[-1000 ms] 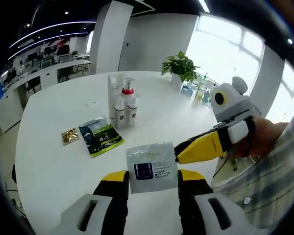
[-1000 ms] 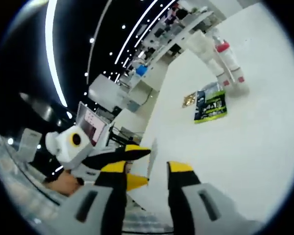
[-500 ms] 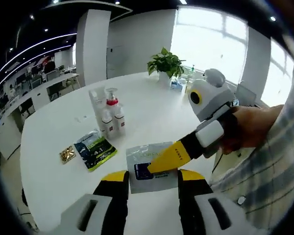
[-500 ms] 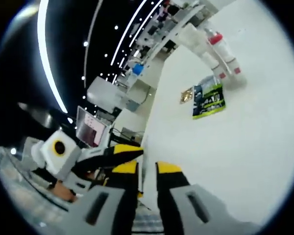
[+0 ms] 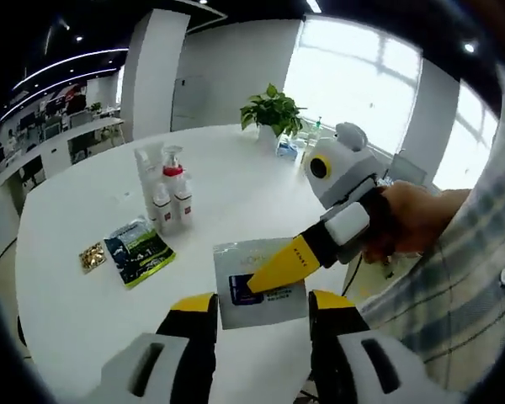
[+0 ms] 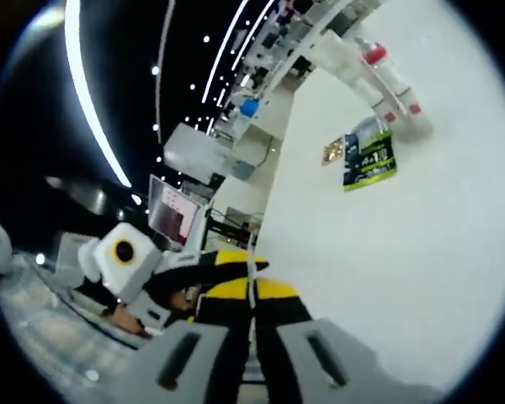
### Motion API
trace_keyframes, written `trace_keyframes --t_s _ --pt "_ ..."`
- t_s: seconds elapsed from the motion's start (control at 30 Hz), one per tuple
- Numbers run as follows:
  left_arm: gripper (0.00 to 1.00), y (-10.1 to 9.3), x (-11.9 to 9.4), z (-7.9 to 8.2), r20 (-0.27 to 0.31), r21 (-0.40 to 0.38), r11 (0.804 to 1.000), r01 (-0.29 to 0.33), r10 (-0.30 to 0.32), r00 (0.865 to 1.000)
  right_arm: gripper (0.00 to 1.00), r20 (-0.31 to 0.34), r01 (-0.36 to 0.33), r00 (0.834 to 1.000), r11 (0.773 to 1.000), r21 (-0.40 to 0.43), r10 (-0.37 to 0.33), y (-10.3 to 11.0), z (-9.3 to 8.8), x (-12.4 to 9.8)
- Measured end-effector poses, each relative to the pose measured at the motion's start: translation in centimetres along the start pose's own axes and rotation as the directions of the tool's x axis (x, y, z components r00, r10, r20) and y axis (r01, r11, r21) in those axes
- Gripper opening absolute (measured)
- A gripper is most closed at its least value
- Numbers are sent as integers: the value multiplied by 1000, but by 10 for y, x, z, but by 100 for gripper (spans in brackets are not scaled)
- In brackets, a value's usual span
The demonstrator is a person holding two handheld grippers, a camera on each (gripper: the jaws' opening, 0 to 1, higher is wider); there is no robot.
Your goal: Arrange the skincare products in the storage area until every visible bottle or jar stands upright without overlapping.
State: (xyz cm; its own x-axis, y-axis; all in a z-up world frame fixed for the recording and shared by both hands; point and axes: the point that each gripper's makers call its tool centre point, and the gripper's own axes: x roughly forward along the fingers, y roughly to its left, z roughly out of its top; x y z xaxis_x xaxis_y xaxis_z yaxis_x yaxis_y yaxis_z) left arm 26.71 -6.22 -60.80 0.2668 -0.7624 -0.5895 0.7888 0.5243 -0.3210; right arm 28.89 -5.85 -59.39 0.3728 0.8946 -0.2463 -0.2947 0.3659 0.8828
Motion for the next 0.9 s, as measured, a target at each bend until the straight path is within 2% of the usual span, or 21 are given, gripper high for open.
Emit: trace_keyframes --t_s 0.03,0.1,0.2,0.23,0.3,0.37,0.43,0.5,0.57,0.6,0.7,0.77,0.8,0.87,0.9 --pt "47 -2 0 1 21 -56 998 34 -33 999 0 -5 -12 1000 1000 1 12 1 0 -1" --pt "47 -8 -3 3 40 -96 990 101 -98 994 0 -15 -30 999 1000 6 30 4 0 -2" --pt "47 -14 -6 9 81 -201 965 169 -156 984 0 -23 -44 999 999 8 44 6 0 -5" --pt "46 -13 -7 10 84 -221 960 171 -156 984 0 -28 -52 998 999 5 52 7 -1 -6" --pt "41 -14 -9 12 102 -230 953 196 -177 979 0 -30 -86 996 996 10 86 12 -1 -9" --pt "31 -11 -12 14 113 -262 942 210 -186 976 0 -37 -100 994 995 9 100 13 -1 -12" --pt "23 -10 -15 18 144 -304 924 231 -195 970 0 -35 -124 992 992 11 125 17 -1 -15" --pt "19 -12 -18 21 172 -348 899 268 -220 960 0 -31 -144 989 989 16 144 20 0 -17" --pt "14 -12 -19 20 179 -357 893 273 -222 958 0 -29 -146 989 989 15 146 21 1 -18" --pt "8 -12 -19 20 186 -359 891 278 -224 957 0 -32 -143 989 990 14 144 20 0 -18" --pt "3 -14 -22 21 217 -417 853 315 -244 945 0 -28 -153 988 988 15 153 23 -1 -18" --pt "2 -13 -23 21 241 -429 843 326 -241 940 0 -16 -158 987 987 22 158 23 0 -18" --pt "0 -14 -23 22 250 -443 832 335 -244 937 1 -8 -157 988 987 23 157 23 0 -18" --pt "0 -14 -24 26 297 -494 790 363 -240 924 3 17 -157 987 987 14 157 23 4 -19" --pt "0 -15 -24 27 308 -503 779 374 -242 920 4 35 -153 988 988 12 152 23 6 -19"
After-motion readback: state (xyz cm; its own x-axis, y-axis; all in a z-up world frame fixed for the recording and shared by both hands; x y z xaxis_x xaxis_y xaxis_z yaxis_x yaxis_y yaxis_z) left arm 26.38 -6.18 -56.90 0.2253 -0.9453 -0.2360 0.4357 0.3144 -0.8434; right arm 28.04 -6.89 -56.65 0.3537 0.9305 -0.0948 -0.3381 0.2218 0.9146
